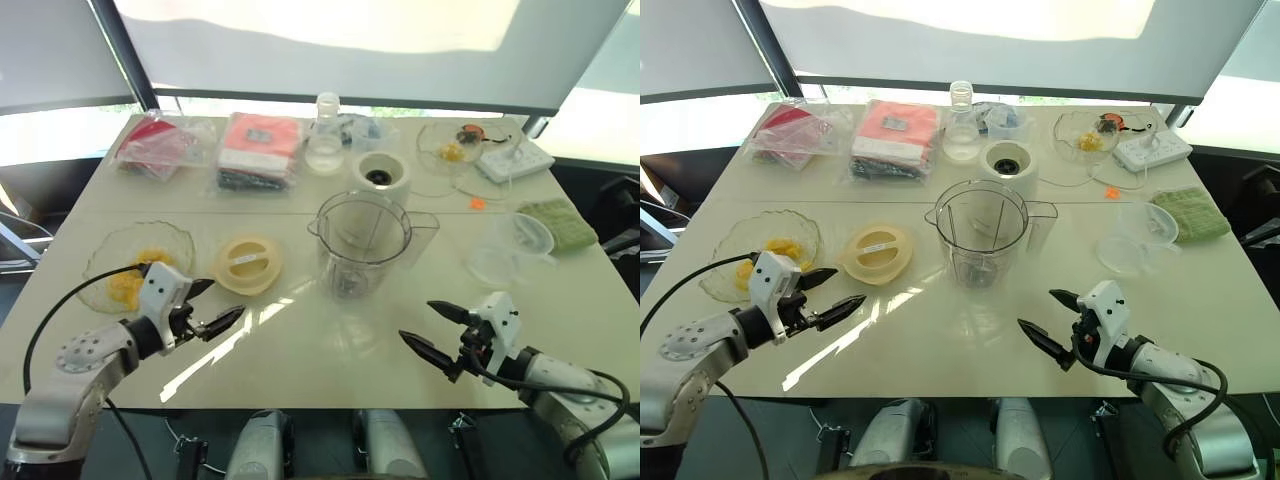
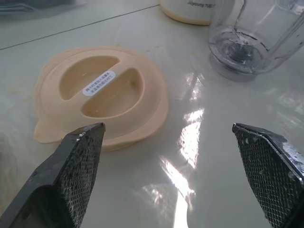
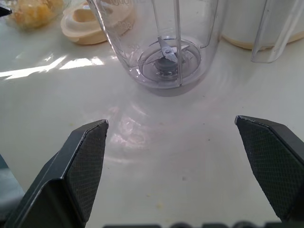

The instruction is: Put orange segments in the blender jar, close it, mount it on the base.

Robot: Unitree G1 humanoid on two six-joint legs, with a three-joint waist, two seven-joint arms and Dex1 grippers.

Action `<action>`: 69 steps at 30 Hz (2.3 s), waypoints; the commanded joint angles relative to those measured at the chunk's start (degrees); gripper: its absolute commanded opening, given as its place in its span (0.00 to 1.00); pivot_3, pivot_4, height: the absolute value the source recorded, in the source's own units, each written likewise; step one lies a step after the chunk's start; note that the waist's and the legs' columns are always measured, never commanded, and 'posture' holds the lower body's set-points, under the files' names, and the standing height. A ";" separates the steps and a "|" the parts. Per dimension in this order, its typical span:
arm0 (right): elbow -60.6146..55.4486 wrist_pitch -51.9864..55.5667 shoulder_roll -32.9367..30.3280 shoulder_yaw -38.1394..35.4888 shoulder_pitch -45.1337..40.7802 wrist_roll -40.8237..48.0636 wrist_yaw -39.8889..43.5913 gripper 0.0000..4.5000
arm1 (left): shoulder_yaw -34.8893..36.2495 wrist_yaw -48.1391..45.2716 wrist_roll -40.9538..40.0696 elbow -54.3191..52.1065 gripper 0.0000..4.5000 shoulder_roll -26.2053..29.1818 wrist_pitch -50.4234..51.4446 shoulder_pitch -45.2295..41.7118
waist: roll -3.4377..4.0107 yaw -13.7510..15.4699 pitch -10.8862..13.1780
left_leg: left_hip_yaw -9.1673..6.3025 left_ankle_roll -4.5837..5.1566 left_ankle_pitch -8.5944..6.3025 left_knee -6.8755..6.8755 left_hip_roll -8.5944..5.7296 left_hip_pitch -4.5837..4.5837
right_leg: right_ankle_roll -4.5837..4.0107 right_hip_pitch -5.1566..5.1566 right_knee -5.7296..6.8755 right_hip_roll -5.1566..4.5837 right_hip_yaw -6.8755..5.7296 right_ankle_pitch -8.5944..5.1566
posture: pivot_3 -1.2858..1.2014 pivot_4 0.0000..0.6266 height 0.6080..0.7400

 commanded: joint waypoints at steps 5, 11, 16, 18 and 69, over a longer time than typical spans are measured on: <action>-0.40 -0.42 0.40 2.10 -1.61 -1.69 -0.73 1.00 | -0.53 0.57 0.03 0.42 0.99 -0.22 -0.39 -2.43 | 0.00 0.11 0.00 | 0.00 0.00 0.00 -0.01 0.00 -0.01 | 0.00 0.00 0.00 0.00 0.00 0.00 | 0.52 0.24 1.00; -2.53 1.00 -0.20 1.28 -1.75 -0.90 -1.13 1.00 | -1.42 0.00 0.58 2.47 0.99 0.17 -0.59 -5.70 | -0.01 0.06 0.00 | 0.00 0.00 0.00 0.01 -0.01 0.00 | 0.00 0.02 0.00 0.01 0.00 0.00 | 0.52 0.24 1.00; -13.76 8.73 -4.90 1.66 -2.05 5.82 1.27 1.00 | 0.52 -1.90 -0.25 3.99 0.99 3.30 0.50 -10.17 | -0.02 0.06 0.01 | 0.00 0.00 0.00 0.01 -0.01 0.00 | 0.01 0.02 0.01 0.01 -0.01 0.00 | 0.52 0.24 1.00; -18.63 13.59 -6.64 -0.68 -5.79 13.73 0.05 1.00 | 3.25 -2.60 -0.69 7.27 0.99 5.92 0.57 -13.63 | -0.12 -0.02 0.05 | -0.01 0.01 0.01 0.01 0.00 0.01 | 0.01 0.00 0.06 0.02 -0.01 0.01 | 0.52 0.24 1.00; -24.23 21.36 -11.08 4.56 -15.63 25.01 -15.92 1.00 | -17.79 -7.65 28.28 76.11 0.69 8.23 1.86 -50.01 | -1.01 0.14 0.02 | 0.22 0.11 -0.04 0.01 0.00 0.01 | -0.02 -0.04 0.07 -0.15 -0.09 0.09 | 0.52 0.24 1.00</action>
